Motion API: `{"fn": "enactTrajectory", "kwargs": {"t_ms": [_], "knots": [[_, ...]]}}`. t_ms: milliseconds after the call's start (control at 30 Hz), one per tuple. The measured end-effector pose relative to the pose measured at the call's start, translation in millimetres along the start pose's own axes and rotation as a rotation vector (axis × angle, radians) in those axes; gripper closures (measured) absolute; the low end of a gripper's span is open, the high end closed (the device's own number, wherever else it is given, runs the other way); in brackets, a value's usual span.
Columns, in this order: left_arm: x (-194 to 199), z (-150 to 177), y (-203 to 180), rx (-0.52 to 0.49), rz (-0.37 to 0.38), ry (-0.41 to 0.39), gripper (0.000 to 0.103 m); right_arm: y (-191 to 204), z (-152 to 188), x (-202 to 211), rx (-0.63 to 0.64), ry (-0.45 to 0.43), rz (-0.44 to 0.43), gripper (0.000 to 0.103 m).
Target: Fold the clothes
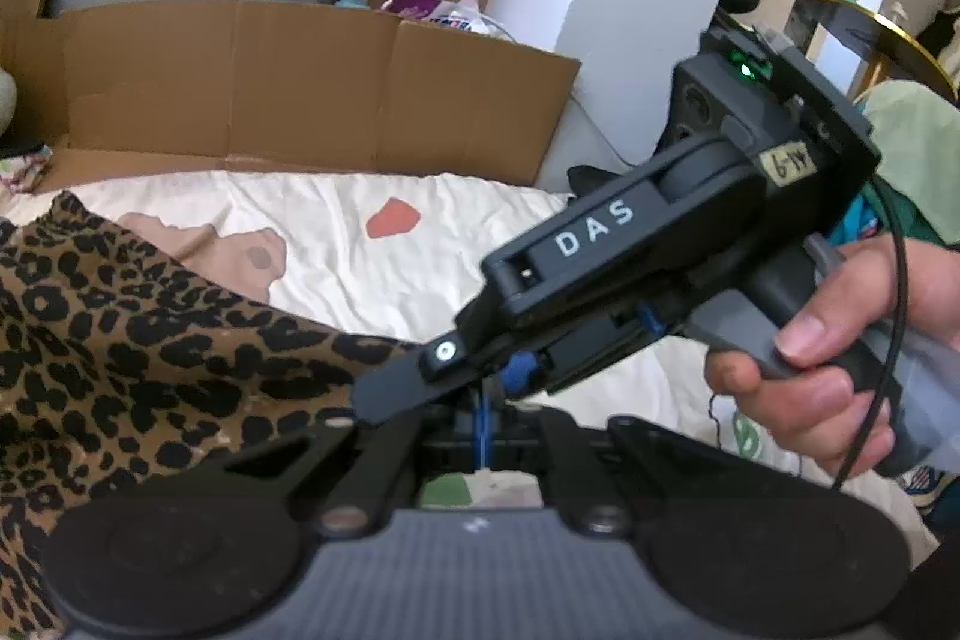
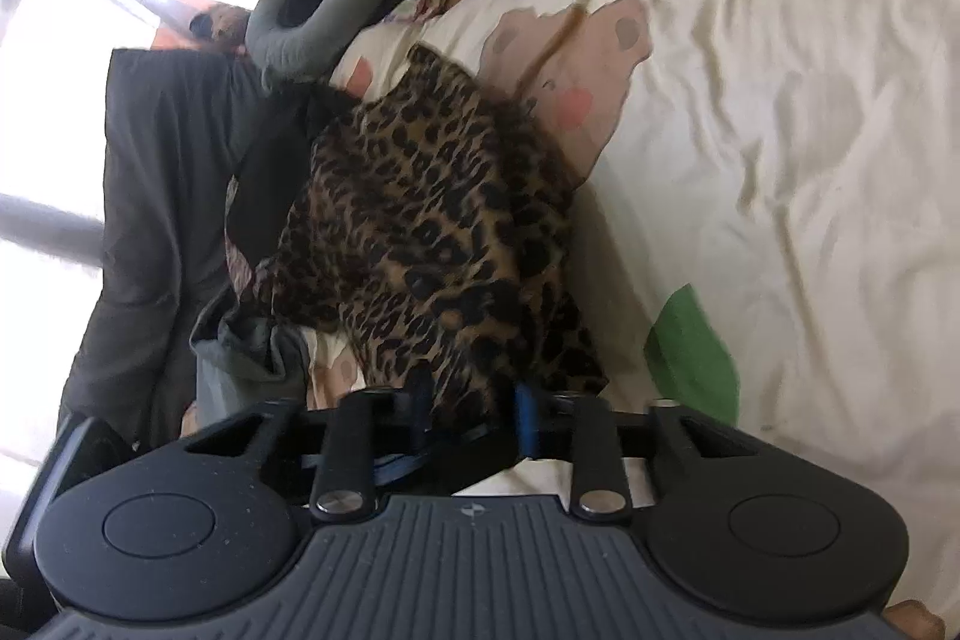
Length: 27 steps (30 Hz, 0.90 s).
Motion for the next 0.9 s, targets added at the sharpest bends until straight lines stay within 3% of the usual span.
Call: {"fn": "enactTrajectory", "kwargs": {"t_ms": [33, 100, 267, 467, 900], "knots": [[0, 0, -1, 0.004, 0.013, 0.005, 0.103, -2, -1, 2, 0.001, -0.008, 0.006, 0.095], [0, 1, -3, 0.003, 0.017, 0.014, 0.103, -5, -4, 6, 0.003, -0.023, 0.019, 0.099], [1, 5, 2, 0.014, 0.018, 0.048, 0.101, -10, -9, 17, 0.013, -0.061, 0.041, 0.099], [4, 6, 33, 0.117, -0.056, 0.073, 0.094, -20, -15, 35, 0.008, -0.112, 0.068, 0.1], [31, 8, 87, 0.255, -0.181, 0.048, 0.078, -42, -25, 71, -0.027, -0.204, 0.156, 0.101]]}}
Point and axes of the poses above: each gripper's, at about its wrist camera, not at the fingertips, and x roughly against the way its jaws point, y to its left, z to its underside, the point moved 8 cm from there along -x, roughly the way its jaws point, and after that the axes turned 12 degrees about y, right-handed, at the moved point
